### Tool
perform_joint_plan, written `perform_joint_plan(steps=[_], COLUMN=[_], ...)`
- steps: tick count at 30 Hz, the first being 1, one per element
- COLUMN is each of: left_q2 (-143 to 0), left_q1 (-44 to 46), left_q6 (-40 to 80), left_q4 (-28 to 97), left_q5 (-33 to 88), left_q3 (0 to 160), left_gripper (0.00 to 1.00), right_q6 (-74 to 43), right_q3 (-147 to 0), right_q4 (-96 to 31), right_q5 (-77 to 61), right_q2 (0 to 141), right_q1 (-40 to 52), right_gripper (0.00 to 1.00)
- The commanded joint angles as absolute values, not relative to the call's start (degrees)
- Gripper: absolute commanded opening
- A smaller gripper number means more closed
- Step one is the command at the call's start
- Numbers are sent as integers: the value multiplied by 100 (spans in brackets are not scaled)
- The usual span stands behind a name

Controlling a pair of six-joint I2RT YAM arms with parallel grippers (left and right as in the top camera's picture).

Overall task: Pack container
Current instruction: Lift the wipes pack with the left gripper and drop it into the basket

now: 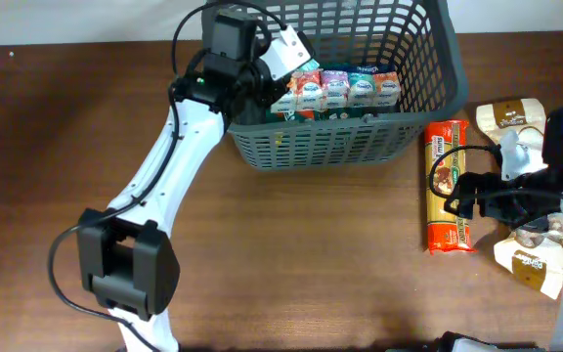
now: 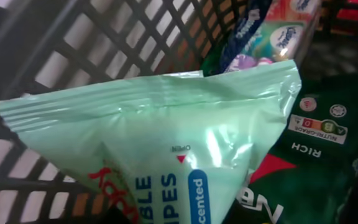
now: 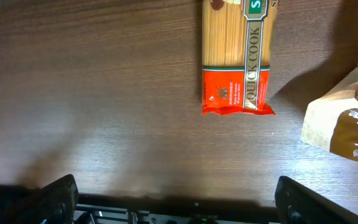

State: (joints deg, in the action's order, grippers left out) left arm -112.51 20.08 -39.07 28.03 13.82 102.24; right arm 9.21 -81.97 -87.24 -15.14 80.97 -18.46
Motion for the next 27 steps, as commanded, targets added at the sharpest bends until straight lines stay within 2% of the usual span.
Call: perform_joint_plan(steps=[1, 5, 9, 10, 11, 16, 21, 27], left_q2=[-11375, -11413, -11410, -11408, -11402, -11397, -11386, -11386], left_q1=[1984, 1984, 1984, 1984, 1984, 1981, 1929, 1389], left_q6=[-4040, -4036, -3830, -3769, -3684, -3041, -2598, -906], left_q4=[2783, 2783, 2790, 2810, 2814, 3135, 4322, 5625], left_q5=[1345, 1343, 1205, 1122, 1026, 220, -521, -843], left_q3=[10269, 10269, 10370, 10433, 10501, 11286, 12919, 14761], left_gripper=[24, 33, 55, 69, 100, 99, 99, 99], right_q6=[961, 961, 961, 961, 961, 961, 956, 956], right_q3=[-8283, -8283, -8283, -8283, -8283, -8283, -8283, -8283], right_q4=[-8748, -8750, -8753, -8761, -8768, -8759, -8431, -7793], right_q5=[-1608, -1608, -1610, -1610, -1610, -1610, -1616, -1914], right_q2=[8103, 8103, 8103, 8103, 8103, 8103, 8106, 8106], right_q1=[-1876, -1876, -1876, -1876, -1876, -1876, -1876, -1876], right_gripper=[99, 99, 99, 99, 99, 99, 99, 99])
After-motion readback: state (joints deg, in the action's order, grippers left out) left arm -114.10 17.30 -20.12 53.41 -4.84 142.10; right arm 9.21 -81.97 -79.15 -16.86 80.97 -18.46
